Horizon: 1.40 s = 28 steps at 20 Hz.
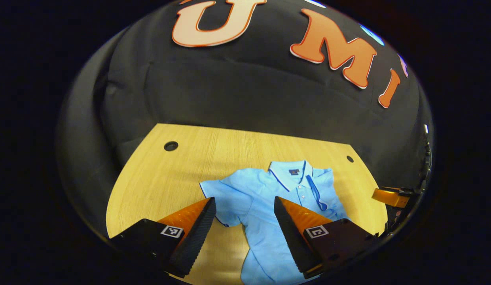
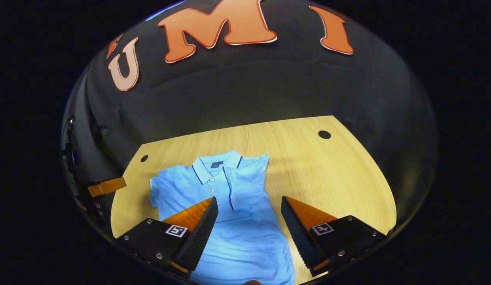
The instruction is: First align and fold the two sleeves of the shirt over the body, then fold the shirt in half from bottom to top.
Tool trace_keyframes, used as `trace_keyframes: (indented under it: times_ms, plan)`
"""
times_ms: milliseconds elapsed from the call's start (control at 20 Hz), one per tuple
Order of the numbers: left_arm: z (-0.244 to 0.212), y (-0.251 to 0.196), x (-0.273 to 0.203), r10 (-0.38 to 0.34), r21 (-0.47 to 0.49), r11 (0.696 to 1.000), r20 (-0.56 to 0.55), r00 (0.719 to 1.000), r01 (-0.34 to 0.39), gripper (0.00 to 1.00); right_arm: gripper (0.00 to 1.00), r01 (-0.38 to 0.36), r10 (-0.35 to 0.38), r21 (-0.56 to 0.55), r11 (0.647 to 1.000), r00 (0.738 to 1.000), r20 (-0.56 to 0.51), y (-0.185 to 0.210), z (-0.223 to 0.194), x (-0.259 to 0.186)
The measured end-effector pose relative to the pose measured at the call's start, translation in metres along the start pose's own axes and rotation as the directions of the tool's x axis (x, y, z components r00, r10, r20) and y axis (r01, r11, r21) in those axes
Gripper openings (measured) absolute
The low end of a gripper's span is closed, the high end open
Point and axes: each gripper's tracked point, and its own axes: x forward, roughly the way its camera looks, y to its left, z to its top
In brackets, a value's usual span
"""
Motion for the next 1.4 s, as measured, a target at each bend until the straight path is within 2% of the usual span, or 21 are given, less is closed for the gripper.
trace_keyframes:
  times_ms: [100,250,300,450,600,650,700,750,800,900,950,1000,1050,1100,1250,1350,1400]
  plan:
    - [-0.010,0.009,0.023,-0.009,-0.055,0.998,-0.083,0.996,0.005,0.96,0.98,0.034,-0.034,0.021,0.999,0.999,-0.001,-0.007,-0.011,-0.013]
    - [-0.021,0.034,0.051,0.031,-0.113,0.992,-0.184,0.982,-0.052,0.98,0.99,0.071,-0.071,0.036,0.997,0.997,-0.005,-0.020,-0.026,-0.029]
    - [-0.025,0.040,0.058,0.044,-0.123,0.990,-0.219,0.975,-0.072,1.00,0.98,0.081,-0.081,0.037,0.996,0.997,-0.005,-0.024,-0.030,-0.034]
    - [-0.044,0.045,0.082,0.061,-0.158,0.981,-0.321,0.945,-0.117,0.99,0.98,0.102,-0.101,0.023,0.995,0.995,-0.011,-0.034,-0.038,-0.043]
    - [-0.059,0.047,0.103,0.070,-0.174,0.973,-0.391,0.918,-0.149,0.98,0.98,0.121,-0.121,-0.008,0.993,0.993,-0.009,-0.042,-0.045,-0.055]
    - [-0.063,0.047,0.106,0.068,-0.179,0.972,-0.416,0.907,-0.155,1.00,0.99,0.123,-0.123,-0.017,0.992,0.992,-0.010,-0.042,-0.048,-0.059]
    - [-0.067,0.050,0.109,0.083,-0.171,0.970,-0.438,0.895,-0.174,0.92,0.99,0.124,-0.124,-0.027,0.992,0.992,-0.009,-0.042,-0.051,-0.064]
    - [-0.070,0.053,0.113,0.101,-0.155,0.970,-0.450,0.887,-0.189,0.96,0.99,0.126,-0.127,-0.037,0.991,0.992,-0.008,-0.043,-0.054,-0.067]
    - [-0.070,0.057,0.117,0.122,-0.137,0.969,-0.459,0.880,-0.206,0.95,0.99,0.129,-0.129,-0.047,0.991,0.992,-0.012,-0.043,-0.058,-0.070]
    - [-0.075,0.060,0.121,0.154,-0.107,0.967,-0.483,0.862,-0.233,0.80,0.99,0.140,-0.141,-0.063,0.988,0.990,-0.012,-0.044,-0.064,-0.075]
    - [-0.077,0.064,0.119,0.181,-0.086,0.963,-0.500,0.847,-0.256,0.79,0.99,0.146,-0.147,-0.066,0.987,0.989,-0.012,-0.046,-0.066,-0.078]
    - [-0.073,0.063,0.123,0.191,-0.069,0.964,-0.491,0.850,-0.257,0.79,0.99,0.148,-0.149,-0.063,0.987,0.989,-0.011,-0.046,-0.069,-0.080]
    - [-0.074,0.064,0.125,0.204,-0.040,0.966,-0.496,0.844,-0.257,0.70,0.99,0.151,-0.152,-0.057,0.987,0.988,-0.013,-0.046,-0.073,-0.083]
    - [-0.073,0.061,0.129,0.198,-0.028,0.970,-0.486,0.851,-0.242,0.67,0.99,0.152,-0.153,-0.046,0.987,0.988,-0.015,-0.047,-0.076,-0.084]
    - [-0.066,0.051,0.137,0.168,-0.036,0.977,-0.483,0.859,-0.212,0.17,0.99,0.157,-0.157,-0.007,0.988,0.987,-0.029,-0.050,-0.088,-0.086]
    - [-0.064,0.034,0.128,0.088,-0.096,0.984,-0.477,0.875,-0.151,0.12,0.99,0.164,-0.164,0.013,0.986,0.986,-0.029,-0.053,-0.092,-0.090]
    - [-0.061,0.029,0.126,0.071,-0.092,0.988,-0.464,0.883,-0.127,0.11,0.99,0.172,-0.171,0.021,0.985,0.985,-0.029,-0.056,-0.095,-0.091]
